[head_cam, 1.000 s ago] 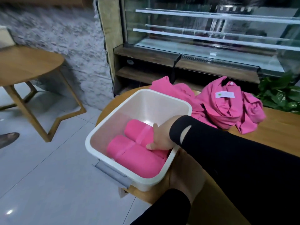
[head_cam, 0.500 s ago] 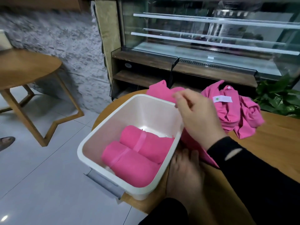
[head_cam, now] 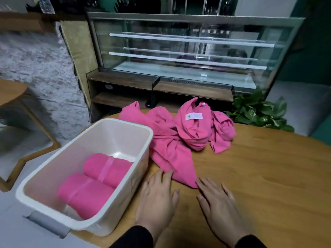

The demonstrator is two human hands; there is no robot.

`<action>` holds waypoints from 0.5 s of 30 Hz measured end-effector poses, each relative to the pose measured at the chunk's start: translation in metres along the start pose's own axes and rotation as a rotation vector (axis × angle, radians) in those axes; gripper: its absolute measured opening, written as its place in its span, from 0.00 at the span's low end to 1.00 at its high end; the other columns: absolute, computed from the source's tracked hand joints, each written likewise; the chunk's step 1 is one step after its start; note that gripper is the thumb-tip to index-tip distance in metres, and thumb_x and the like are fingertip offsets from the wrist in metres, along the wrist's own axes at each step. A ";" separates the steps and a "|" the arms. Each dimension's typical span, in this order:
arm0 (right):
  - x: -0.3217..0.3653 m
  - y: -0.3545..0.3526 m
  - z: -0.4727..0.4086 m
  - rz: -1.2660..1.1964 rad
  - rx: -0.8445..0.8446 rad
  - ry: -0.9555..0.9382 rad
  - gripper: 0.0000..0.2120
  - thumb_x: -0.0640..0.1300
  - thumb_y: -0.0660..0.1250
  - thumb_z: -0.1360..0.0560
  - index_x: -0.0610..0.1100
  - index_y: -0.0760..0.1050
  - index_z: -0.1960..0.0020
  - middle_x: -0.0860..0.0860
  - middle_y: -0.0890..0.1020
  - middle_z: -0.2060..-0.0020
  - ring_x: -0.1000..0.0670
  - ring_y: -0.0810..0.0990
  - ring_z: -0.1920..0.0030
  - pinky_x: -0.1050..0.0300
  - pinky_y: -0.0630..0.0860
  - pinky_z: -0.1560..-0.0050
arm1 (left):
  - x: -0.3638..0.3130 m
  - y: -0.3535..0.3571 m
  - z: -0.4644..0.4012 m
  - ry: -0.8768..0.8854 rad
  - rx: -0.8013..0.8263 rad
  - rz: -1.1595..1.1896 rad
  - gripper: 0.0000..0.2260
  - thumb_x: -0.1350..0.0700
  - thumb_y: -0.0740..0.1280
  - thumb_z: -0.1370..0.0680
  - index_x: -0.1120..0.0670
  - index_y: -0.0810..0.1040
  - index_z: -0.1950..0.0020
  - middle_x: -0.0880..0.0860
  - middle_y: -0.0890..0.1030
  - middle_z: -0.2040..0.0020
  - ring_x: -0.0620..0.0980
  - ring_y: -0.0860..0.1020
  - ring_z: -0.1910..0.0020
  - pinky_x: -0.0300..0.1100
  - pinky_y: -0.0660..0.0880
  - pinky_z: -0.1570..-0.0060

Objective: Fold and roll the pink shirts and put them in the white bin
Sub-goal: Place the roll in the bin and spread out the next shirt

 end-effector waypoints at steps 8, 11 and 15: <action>0.003 -0.015 0.002 0.024 -0.221 -0.052 0.19 0.54 0.56 0.23 0.55 0.81 0.40 0.60 0.82 0.39 0.57 0.80 0.37 0.52 0.62 0.36 | -0.020 -0.011 -0.003 0.070 -0.141 -0.116 0.20 0.44 0.60 0.24 0.49 0.72 0.34 0.53 0.75 0.37 0.55 0.76 0.41 0.52 0.74 0.44; 0.001 -0.016 0.001 -0.005 -0.289 -0.057 0.19 0.54 0.57 0.25 0.53 0.84 0.44 0.58 0.84 0.42 0.57 0.82 0.40 0.51 0.64 0.38 | -0.055 -0.025 -0.029 0.188 -0.252 -0.114 0.18 0.47 0.61 0.24 0.49 0.74 0.36 0.52 0.77 0.38 0.54 0.76 0.41 0.51 0.69 0.43; -0.001 -0.007 -0.002 -0.052 -0.308 -0.034 0.18 0.52 0.58 0.29 0.54 0.86 0.50 0.58 0.85 0.46 0.57 0.84 0.44 0.53 0.64 0.39 | -0.084 -0.031 -0.087 0.152 -0.236 -0.075 0.22 0.50 0.66 0.23 0.53 0.72 0.29 0.52 0.76 0.35 0.53 0.73 0.35 0.52 0.69 0.37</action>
Point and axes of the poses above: each hand's wrist, its own z-axis away from the middle knuckle, its own y-axis out of the palm, x = y × z, the point moved 7 cm from there along -z, towards the middle knuckle
